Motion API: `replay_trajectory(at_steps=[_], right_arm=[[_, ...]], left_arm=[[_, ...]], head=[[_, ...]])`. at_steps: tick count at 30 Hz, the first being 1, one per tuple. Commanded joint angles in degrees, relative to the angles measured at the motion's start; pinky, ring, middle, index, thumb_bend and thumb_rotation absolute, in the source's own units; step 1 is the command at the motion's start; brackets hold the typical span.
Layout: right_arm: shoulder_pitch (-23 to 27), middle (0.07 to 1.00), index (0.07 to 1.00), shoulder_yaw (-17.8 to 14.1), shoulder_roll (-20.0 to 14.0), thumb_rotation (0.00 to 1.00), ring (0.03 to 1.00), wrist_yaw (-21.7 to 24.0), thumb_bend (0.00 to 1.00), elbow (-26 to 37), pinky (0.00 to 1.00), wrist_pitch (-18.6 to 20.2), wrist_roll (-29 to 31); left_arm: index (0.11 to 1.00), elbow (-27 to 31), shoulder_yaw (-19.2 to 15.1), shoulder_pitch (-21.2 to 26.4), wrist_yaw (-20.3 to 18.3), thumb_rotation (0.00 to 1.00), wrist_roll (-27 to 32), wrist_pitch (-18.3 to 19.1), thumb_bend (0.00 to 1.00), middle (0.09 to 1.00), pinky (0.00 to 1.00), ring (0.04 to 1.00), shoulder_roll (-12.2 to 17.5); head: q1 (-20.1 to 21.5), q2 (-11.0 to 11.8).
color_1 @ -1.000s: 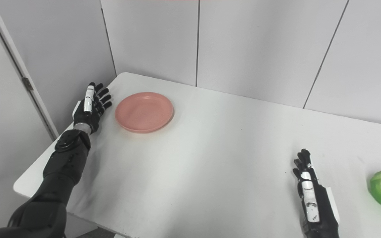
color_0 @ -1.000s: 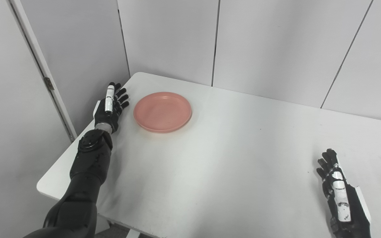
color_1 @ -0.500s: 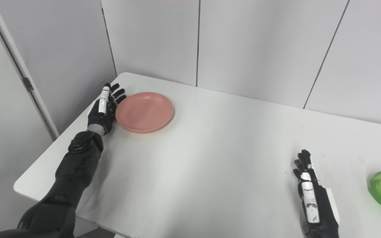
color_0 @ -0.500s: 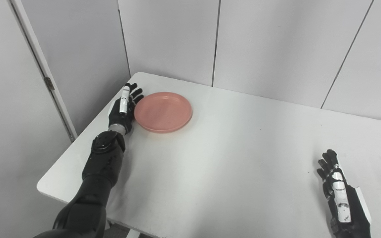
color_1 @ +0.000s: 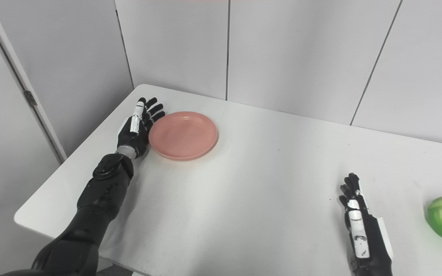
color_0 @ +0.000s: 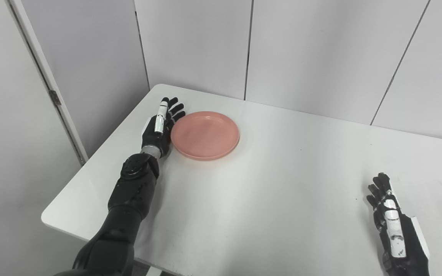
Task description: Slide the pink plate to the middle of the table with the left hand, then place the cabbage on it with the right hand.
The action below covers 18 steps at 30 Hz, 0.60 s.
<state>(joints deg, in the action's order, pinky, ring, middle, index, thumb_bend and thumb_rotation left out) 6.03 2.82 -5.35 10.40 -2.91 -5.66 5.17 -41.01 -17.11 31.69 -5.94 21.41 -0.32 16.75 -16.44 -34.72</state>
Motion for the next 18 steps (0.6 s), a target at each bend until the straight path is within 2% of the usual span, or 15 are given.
replay_trajectory(at_steps=[1, 9, 18], right_arm=[[-3.53, 1.0, 1.0, 0.34, 0.65, 1.0, 1.0, -0.17, 0.28, -2.09, 1.0, 0.23, -0.01], [-3.57, 1.0, 1.0, 0.55, 0.98, 1.0, 1.0, -0.58, 0.27, -2.02, 1.0, -0.17, -1.18], [-3.81, 1.0, 1.0, 0.85, 1.68, 1.0, 1.0, -1.19, 0.27, -0.83, 1.0, 1.28, -2.06]], left_arm=[[0.874, 0.76, 0.09, 0.57, -0.92, 1.0, 0.56, 1.75, 0.43, 0.883, 0.91, 0.88, -0.46], [0.869, 3.71, 0.13, -0.28, -1.04, 1.0, 0.77, 2.94, 0.44, 0.88, 0.9, 0.88, -2.83], [0.873, 2.44, 0.6, 0.09, -1.97, 1.0, 0.79, 2.97, 0.44, 0.883, 0.89, 0.884, -5.21]], head=[[0.07, 0.06], [2.33, -0.55], [4.48, -1.13]])
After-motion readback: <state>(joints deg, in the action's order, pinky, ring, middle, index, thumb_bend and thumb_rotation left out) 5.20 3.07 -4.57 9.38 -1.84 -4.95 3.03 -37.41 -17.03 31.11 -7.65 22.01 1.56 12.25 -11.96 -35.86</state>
